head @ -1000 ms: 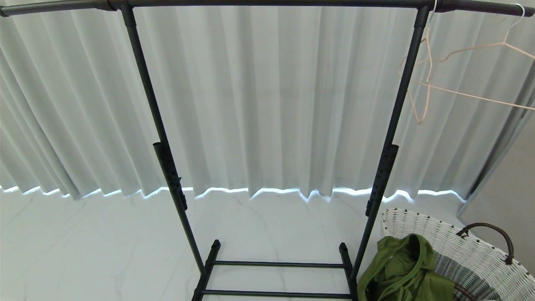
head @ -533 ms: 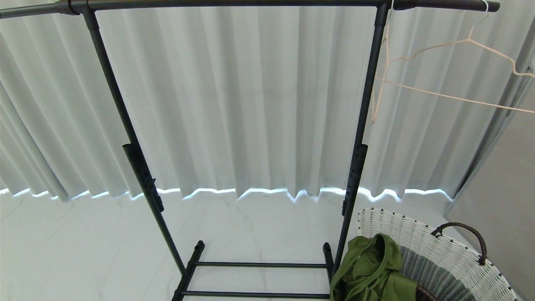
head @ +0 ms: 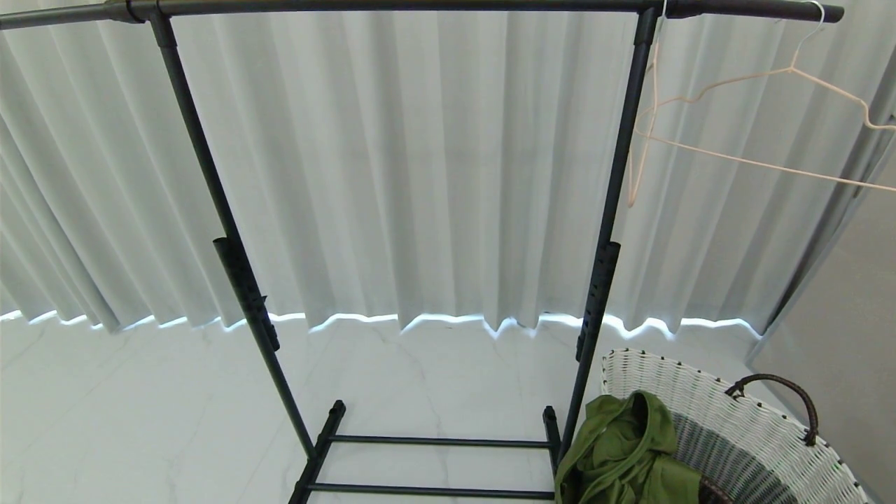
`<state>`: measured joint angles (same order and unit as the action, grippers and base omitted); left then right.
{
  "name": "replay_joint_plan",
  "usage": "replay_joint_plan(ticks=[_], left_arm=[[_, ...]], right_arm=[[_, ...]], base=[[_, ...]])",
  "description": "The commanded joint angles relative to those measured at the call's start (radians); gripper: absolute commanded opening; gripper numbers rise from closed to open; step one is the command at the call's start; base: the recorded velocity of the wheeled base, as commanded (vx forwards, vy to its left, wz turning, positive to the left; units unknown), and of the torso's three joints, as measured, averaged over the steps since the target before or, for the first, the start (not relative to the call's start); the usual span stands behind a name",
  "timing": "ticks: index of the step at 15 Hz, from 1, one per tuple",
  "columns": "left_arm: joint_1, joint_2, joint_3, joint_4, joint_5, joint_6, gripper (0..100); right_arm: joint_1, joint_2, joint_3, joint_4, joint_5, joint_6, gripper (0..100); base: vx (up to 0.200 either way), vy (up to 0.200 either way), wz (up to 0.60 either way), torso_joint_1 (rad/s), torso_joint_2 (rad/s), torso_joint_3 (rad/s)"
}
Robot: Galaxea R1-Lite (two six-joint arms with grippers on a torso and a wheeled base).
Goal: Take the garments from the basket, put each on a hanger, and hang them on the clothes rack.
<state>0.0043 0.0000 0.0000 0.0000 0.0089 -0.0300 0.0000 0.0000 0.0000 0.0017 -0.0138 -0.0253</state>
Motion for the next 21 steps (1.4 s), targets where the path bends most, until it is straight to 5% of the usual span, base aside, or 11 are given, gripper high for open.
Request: replay_joint_plan(ticks=[1,14,21], left_arm=[[0.0,0.0,0.0,0.0,0.0,-0.001,100],[0.0,0.002,0.0,0.0,-0.001,0.009,100],[0.0,0.0,0.0,0.0,-0.001,0.007,100]], right_arm=[[0.0,0.0,0.0,0.0,0.0,-0.001,100],[0.0,0.0,0.0,-0.002,0.0,-0.011,100],[0.0,0.0,0.0,0.0,0.002,-0.044,100]], base=[[0.0,0.0,0.0,0.0,0.0,0.0],[0.0,0.0,0.0,-0.014,0.1,0.087],[-0.114,0.143,0.0,0.003,0.0,0.004]])
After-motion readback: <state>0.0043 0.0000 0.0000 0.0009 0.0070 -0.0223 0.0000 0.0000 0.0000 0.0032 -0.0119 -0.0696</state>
